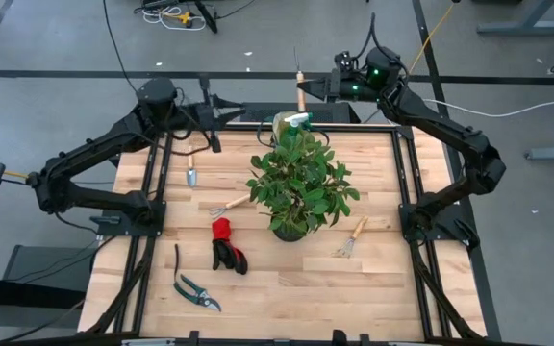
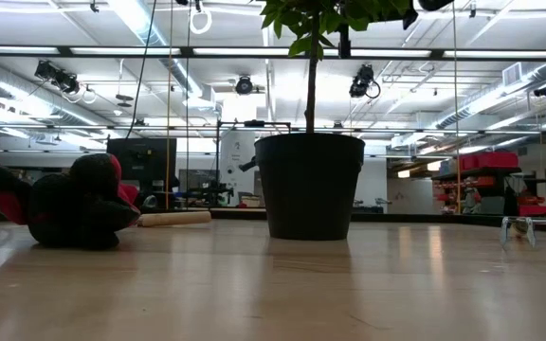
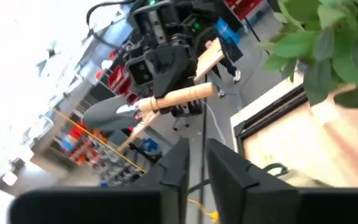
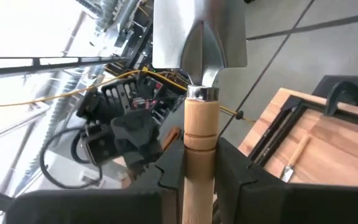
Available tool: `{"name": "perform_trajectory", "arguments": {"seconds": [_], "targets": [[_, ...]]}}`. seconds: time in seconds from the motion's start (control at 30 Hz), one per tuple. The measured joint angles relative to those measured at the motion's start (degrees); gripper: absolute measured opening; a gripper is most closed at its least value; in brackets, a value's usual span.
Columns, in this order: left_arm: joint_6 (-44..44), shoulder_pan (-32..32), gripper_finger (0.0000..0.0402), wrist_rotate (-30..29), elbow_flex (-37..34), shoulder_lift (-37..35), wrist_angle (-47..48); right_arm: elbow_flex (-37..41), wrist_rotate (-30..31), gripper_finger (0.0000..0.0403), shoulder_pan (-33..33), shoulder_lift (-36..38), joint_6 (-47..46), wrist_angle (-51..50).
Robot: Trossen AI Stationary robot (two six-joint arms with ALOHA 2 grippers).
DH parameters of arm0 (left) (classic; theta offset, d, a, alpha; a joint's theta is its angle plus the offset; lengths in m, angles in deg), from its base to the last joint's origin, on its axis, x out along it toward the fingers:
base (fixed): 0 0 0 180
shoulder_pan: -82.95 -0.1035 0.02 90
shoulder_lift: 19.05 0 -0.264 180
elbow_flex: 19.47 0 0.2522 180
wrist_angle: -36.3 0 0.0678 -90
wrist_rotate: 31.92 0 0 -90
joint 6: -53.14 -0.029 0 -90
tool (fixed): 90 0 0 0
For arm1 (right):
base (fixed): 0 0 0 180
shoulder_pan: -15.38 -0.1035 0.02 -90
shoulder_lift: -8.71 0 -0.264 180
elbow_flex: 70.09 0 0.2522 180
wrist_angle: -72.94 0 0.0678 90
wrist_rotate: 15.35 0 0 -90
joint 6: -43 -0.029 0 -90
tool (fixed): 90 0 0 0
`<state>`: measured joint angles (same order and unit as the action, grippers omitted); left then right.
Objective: Pick & Place Garden tools in Gardening bag
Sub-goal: Put the brown trowel into the gardening bag
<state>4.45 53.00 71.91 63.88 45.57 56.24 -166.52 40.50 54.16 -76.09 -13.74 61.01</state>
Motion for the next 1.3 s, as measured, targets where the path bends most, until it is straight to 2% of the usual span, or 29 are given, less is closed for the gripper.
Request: {"name": "perform_trajectory", "arguments": {"seconds": [0.37,0.53,0.93,1.1,1.3], "targets": [[-17.00,3.85,0.0198,-2.07,0.00,2.69,-1.65,0.00,-1.16,0.0052,0.00,-0.06,-5.45,1.16],[-25.87,5.34,0.0238,-2.31,0.00,3.78,-1.56,0.00,-1.61,0.0052,-0.13,-0.06,-8.24,1.43],[-44.65,7.27,0.0247,-7.40,-0.04,6.55,-2.02,0.00,-2.97,0.0052,-1.90,-0.32,-10.11,-0.85],[-51.88,7.40,0.0248,-7.80,0.05,8.37,-3.30,0.00,-2.98,0.0052,-1.97,-0.32,-10.30,-3.03],[-54.04,7.33,0.0248,-7.80,-0.02,11.02,-10.26,0.00,-2.87,0.0052,-1.99,-0.38,-11.27,-4.09]]}}
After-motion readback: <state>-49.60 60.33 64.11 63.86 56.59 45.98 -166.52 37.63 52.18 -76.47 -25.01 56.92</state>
